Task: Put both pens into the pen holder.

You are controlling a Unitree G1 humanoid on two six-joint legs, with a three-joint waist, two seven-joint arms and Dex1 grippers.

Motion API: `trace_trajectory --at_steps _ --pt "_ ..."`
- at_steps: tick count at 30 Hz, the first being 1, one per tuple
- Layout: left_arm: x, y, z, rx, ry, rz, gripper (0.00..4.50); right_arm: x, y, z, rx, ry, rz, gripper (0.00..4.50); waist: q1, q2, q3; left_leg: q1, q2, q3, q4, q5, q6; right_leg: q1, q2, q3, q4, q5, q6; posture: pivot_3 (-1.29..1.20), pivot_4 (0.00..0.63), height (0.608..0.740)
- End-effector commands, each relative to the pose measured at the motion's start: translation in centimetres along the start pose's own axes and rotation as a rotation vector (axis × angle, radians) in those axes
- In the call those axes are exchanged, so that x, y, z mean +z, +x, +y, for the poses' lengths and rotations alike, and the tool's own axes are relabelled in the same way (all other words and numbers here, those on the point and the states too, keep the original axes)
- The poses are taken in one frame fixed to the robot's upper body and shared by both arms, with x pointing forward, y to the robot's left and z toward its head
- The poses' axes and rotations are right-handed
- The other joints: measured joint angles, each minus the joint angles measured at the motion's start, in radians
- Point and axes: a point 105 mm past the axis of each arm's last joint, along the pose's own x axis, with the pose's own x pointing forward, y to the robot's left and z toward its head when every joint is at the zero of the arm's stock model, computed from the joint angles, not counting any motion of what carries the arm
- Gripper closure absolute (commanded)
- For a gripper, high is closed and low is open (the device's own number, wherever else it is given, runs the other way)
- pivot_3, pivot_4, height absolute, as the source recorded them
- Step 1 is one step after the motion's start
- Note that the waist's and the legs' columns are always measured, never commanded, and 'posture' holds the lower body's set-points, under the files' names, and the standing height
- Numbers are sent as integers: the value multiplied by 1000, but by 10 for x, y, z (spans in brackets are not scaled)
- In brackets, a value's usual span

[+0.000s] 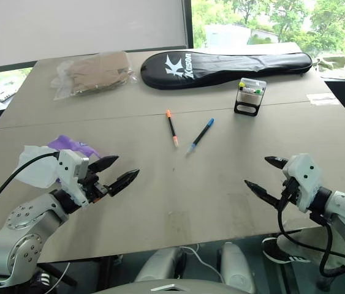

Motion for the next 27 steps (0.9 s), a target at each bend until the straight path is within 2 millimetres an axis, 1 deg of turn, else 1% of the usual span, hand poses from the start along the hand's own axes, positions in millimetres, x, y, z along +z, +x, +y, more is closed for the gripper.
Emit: trace_trajectory --at_steps 1,3,4,7,9,11,12,13,14,16,17,20,22,24,25,27 --pt "16 0 -7 -33 48 -37 28 16 8 -7 -45 1 -66 0 -1 0 0 0 0 0 0 0 0 0 0 0 0 0 0 0 150 740" --pt "22 9 -14 -54 58 -36 28 23 28 -13 -84 40 -83 0 -8 -1 0 1 1 0 0 0 0 0 1 1 1 0 0 0 150 740" --pt "25 15 -18 -61 60 -35 28 26 33 -12 -80 31 -85 0 -5 0 0 1 1 2 0 0 0 0 1 1 1 0 0 0 150 740" --pt "40 34 -26 -63 68 1 28 28 32 5 52 -64 -103 0 16 -1 0 0 0 -1 0 0 0 0 0 -1 1 0 0 0 150 740" --pt "47 62 -33 -104 59 140 28 23 26 7 75 -92 -93 0 36 -2 0 -3 -1 -4 0 0 0 -1 0 -5 -1 0 0 0 150 740" --pt "54 88 -39 -120 85 271 28 19 23 3 52 -103 -79 0 31 -3 0 -6 -2 -7 3 0 0 -1 0 -10 0 0 0 0 150 740" --pt "60 101 -43 -124 102 303 28 19 22 1 39 -110 -79 0 33 -4 1 -5 -3 -5 4 0 0 0 0 -10 1 0 0 0 150 740" --pt "66 114 -47 -134 107 340 28 19 21 0 30 -116 -80 0 21 -5 2 -6 -5 -8 8 0 1 1 1 -13 1 -1 1 0 150 740" --pt "69 125 -52 -143 132 384 28 19 21 -1 27 -124 -80 0 18 -5 2 -3 -5 -5 8 -1 1 3 1 -11 1 0 2 0 150 740" --pt "77 151 -57 -151 97 442 28 21 16 1 29 -128 -90 0 12 -7 3 -2 -4 -5 8 -1 2 4 1 -10 1 0 2 0 150 740" --pt "80 165 -59 -145 86 468 28 23 13 4 33 -129 -93 0 12 -7 4 -3 -5 -7 9 -1 1 4 2 -13 1 0 2 0 150 740" --pt "88 200 -59 -99 58 507 28 22 1 12 53 -141 -87 0 2 -7 4 -3 -5 -7 8 -1 1 3 2 -13 1 -1 2 0 150 740" --pt "88 217 -59 -73 52 530 28 22 -4 15 45 -151 -81 0 -3 -7 5 -3 -4 -6 7 -1 1 3 1 -12 1 -1 2 0 150 740" --pt "84 233 -62 -70 112 538 28 22 -9 15 15 -158 -78 0 -3 -7 5 -4 -5 -5 7 -1 1 2 1 -11 1 -1 2 0 150 740" --pt "77 240 -67 -86 136 562 28 23 -11 16 -5 -161 -82 0 -2 -7 5 -4 -5 -5 7 -1 1 1 1 -11 1 -1 2 0 150 740" --pt "60 246 -68 -83 200 605 28 25 -13 19 -32 -170 -85 0 -1 -7 5 -4 -5 -5 7 -1 1 1 1 -10 1 -1 2 0 150 740"
